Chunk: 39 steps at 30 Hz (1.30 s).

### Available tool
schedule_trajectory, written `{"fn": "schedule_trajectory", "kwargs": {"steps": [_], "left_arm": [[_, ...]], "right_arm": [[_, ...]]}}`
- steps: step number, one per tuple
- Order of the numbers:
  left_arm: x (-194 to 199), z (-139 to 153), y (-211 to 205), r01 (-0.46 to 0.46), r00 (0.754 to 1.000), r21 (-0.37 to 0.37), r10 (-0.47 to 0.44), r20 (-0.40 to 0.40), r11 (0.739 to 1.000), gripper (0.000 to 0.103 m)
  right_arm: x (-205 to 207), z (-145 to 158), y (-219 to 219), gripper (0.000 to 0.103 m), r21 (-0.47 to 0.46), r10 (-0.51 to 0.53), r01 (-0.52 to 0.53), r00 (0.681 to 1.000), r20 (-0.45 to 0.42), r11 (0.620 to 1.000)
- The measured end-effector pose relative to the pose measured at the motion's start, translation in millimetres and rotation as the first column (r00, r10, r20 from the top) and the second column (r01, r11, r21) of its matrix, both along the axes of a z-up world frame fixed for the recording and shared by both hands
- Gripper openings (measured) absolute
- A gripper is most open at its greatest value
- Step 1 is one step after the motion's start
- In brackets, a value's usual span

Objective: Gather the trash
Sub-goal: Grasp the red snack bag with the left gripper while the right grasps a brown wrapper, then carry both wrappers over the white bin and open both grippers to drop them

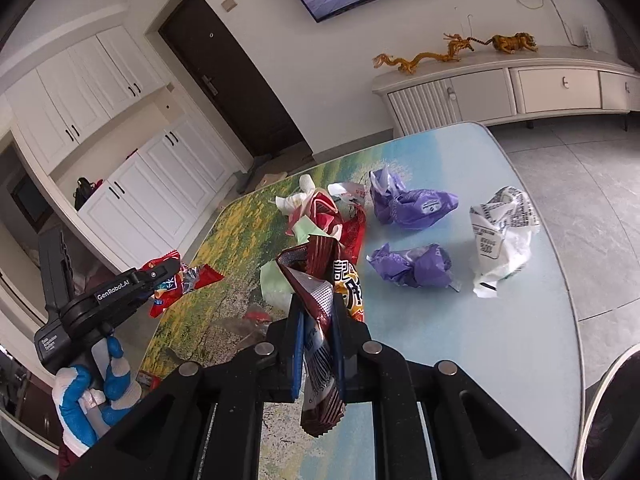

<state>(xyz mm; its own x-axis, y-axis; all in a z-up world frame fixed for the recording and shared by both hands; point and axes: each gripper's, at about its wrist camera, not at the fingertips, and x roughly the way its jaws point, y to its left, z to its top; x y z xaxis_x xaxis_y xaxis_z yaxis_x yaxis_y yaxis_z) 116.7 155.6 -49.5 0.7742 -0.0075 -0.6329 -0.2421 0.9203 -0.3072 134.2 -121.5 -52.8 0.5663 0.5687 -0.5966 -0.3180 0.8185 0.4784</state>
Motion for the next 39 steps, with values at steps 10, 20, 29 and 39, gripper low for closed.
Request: {"fn": "schedule_trajectory", "kwargs": {"steps": [10, 20, 29, 39], "left_arm": [[-24, 51, -99, 0.252, 0.964, -0.009, -0.250, 0.095, 0.968, 0.018], [-33, 68, -238, 0.525, 0.845, 0.047, -0.527, 0.091, 0.850, 0.018], [-16, 27, -365, 0.710, 0.703, 0.023, -0.709, -0.052, 0.703, 0.019], [16, -53, -473, 0.811, 0.557, -0.060, -0.799, -0.229, 0.582, 0.021]], "right_arm": [[-45, 39, -90, 0.012, 0.004, -0.269, 0.269, 0.960, 0.076, 0.963], [-87, 37, -180, 0.012, -0.089, -0.532, 0.540, 0.841, 0.101, 0.837], [-99, -28, -268, 0.012, -0.098, -0.678, 0.672, 0.733, -0.051, 0.734], [-98, -119, -338, 0.014, -0.132, -0.743, 0.738, 0.621, -0.249, 0.661]]}}
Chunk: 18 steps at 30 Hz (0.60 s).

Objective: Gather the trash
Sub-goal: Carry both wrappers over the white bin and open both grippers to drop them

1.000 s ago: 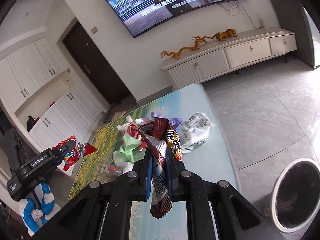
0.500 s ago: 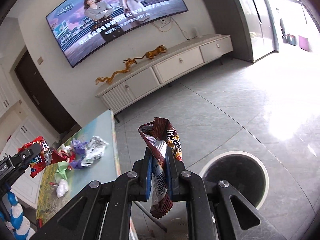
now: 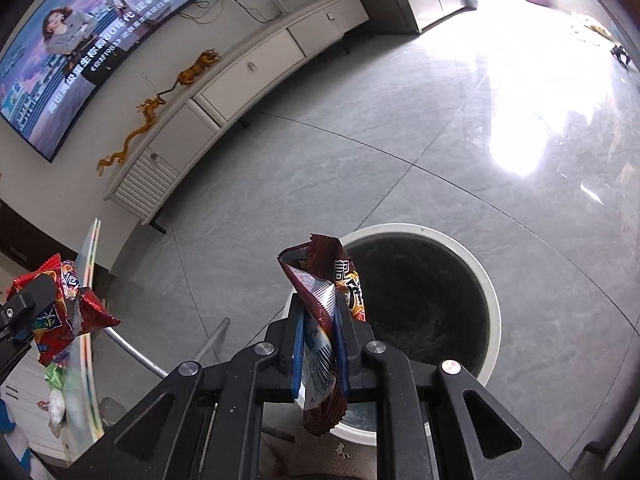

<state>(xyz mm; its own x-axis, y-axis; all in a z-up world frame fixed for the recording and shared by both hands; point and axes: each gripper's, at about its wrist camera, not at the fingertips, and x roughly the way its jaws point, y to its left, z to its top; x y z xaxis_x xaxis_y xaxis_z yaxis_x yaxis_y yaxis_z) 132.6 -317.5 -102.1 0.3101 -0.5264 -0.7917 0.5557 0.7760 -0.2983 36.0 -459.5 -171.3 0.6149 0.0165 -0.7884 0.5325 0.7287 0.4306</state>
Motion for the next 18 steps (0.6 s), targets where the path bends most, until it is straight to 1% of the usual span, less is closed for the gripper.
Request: {"fn": "schedule_trajectory", "kwargs": {"steps": [2, 4, 6, 8, 12, 18], "left_arm": [[5, -12, -14, 0.022, 0.999, 0.009, -0.022, -0.029, 1.000, 0.022], [10, -22, -25, 0.045, 0.997, 0.011, -0.044, -0.056, 0.999, 0.025], [18, -31, -36, 0.068, 0.994, 0.009, -0.067, -0.085, 0.998, 0.036], [20, -39, -45, 0.088, 0.990, 0.007, -0.087, -0.110, 0.996, 0.042], [22, -47, -54, 0.112, 0.983, -0.005, -0.112, -0.148, 0.994, 0.043], [19, -42, -52, 0.141, 0.976, -0.027, -0.144, -0.162, 0.990, 0.043]], "right_arm": [[0, -13, -9, 0.015, 0.010, -0.015, 0.015, 0.999, -0.029, 1.000], [2, -22, -14, 0.018, 0.019, -0.026, 0.028, 0.998, -0.059, 0.999], [2, -30, -19, 0.038, 0.028, -0.042, 0.044, 0.996, -0.082, 0.999], [0, -36, -23, 0.044, 0.030, -0.057, 0.060, 0.994, -0.096, 0.998], [-4, -39, -30, 0.048, 0.028, -0.076, 0.080, 0.990, -0.116, 0.996], [-9, -30, -30, 0.049, 0.018, -0.089, 0.091, 0.991, -0.102, 0.996]]}}
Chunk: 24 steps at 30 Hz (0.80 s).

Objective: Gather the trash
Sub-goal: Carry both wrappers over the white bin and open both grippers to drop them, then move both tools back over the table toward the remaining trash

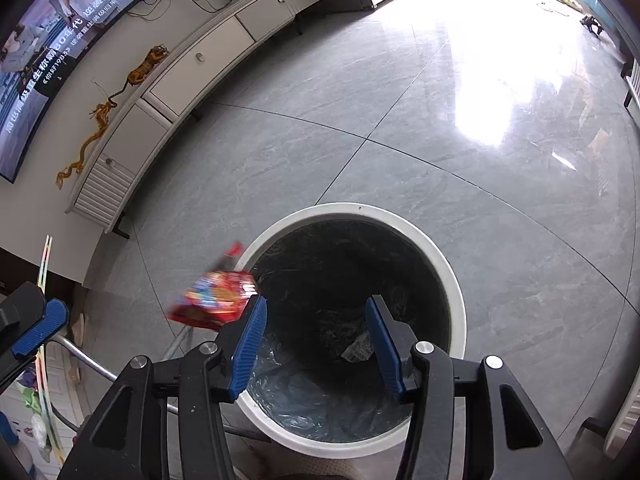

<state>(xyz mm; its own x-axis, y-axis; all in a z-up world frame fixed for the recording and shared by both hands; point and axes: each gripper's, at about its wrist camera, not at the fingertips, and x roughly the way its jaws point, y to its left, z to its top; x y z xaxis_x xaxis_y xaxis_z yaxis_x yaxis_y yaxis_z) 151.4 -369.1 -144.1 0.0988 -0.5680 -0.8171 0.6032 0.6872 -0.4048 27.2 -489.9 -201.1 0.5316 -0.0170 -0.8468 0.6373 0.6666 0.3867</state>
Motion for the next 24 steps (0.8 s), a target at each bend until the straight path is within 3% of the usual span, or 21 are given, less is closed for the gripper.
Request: {"fn": "schedule_trajectory", "kwargs": {"steps": [8, 15, 19, 24], "left_arm": [[-15, 32, 24, -0.001, 0.999, -0.049, 0.003, 0.044, 0.999, 0.044], [-23, 87, 85, -0.103, 0.982, -0.131, 0.122, 0.146, 0.986, 0.044], [-25, 119, 140, -0.190, 0.955, -0.194, 0.227, 0.189, 0.962, 0.044], [-31, 157, 219, -0.314, 0.888, -0.253, 0.377, 0.264, 0.915, 0.044]], "right_arm": [[-5, 33, 10, 0.051, -0.047, 0.011, -0.008, 0.999, 0.050, 0.999], [-4, 88, 34, 0.054, -0.121, 0.059, -0.042, 0.988, 0.144, 0.992], [3, 120, 64, 0.054, -0.164, 0.124, -0.093, 0.973, 0.194, 0.982], [12, 153, 110, 0.054, -0.220, 0.223, -0.170, 0.944, 0.244, 0.960]]}}
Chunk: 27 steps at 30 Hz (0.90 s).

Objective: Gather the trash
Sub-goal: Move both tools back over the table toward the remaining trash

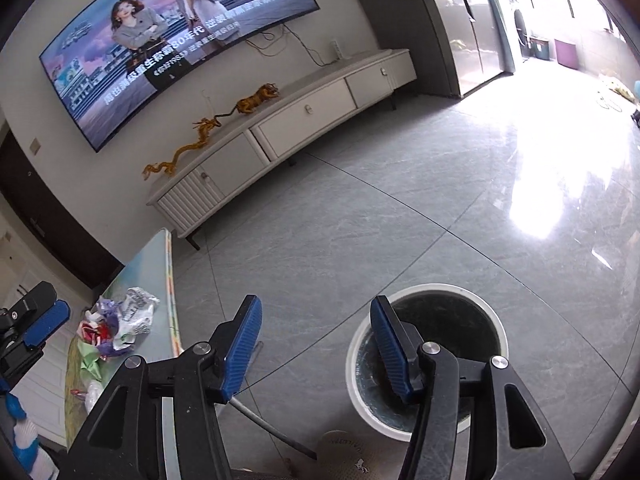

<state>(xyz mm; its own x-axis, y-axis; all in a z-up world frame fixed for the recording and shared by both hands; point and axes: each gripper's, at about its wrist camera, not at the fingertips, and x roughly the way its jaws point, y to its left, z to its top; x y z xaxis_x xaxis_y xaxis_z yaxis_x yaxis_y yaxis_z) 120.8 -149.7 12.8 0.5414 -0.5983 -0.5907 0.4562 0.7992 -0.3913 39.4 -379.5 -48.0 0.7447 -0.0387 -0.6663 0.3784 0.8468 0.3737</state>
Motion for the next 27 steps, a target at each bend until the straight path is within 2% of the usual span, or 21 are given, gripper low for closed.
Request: {"fn": "schedule_trajectory", "kwargs": {"steps": [3, 8, 15, 21, 24, 27], "left_arm": [[-6, 16, 50, -0.090, 0.995, -0.018, 0.090, 0.043, 0.996, 0.044], [-23, 33, 124, -0.210, 0.973, -0.054, 0.214, 0.088, 0.976, 0.044], [-51, 66, 187, -0.304, 0.937, -0.104, 0.317, 0.149, 0.947, 0.044], [-59, 89, 235, -0.375, 0.902, -0.124, 0.393, 0.180, 0.919, 0.044], [-57, 88, 254, -0.412, 0.887, -0.110, 0.426, 0.180, 0.904, 0.044], [-50, 77, 268, -0.435, 0.881, -0.095, 0.445, 0.157, 0.895, 0.044]], "right_arm": [[5, 17, 27, 0.054, -0.032, 0.052, -0.051, 0.998, 0.029, 0.998], [14, 41, 71, 0.054, -0.079, 0.134, -0.129, 0.989, 0.055, 0.988], [19, 67, 127, 0.055, -0.137, 0.244, -0.231, 0.966, 0.085, 0.963], [27, 85, 161, 0.056, -0.168, 0.317, -0.296, 0.941, 0.117, 0.940], [31, 87, 173, 0.056, -0.173, 0.345, -0.322, 0.930, 0.125, 0.931], [39, 82, 179, 0.056, -0.171, 0.361, -0.339, 0.925, 0.119, 0.925]]}}
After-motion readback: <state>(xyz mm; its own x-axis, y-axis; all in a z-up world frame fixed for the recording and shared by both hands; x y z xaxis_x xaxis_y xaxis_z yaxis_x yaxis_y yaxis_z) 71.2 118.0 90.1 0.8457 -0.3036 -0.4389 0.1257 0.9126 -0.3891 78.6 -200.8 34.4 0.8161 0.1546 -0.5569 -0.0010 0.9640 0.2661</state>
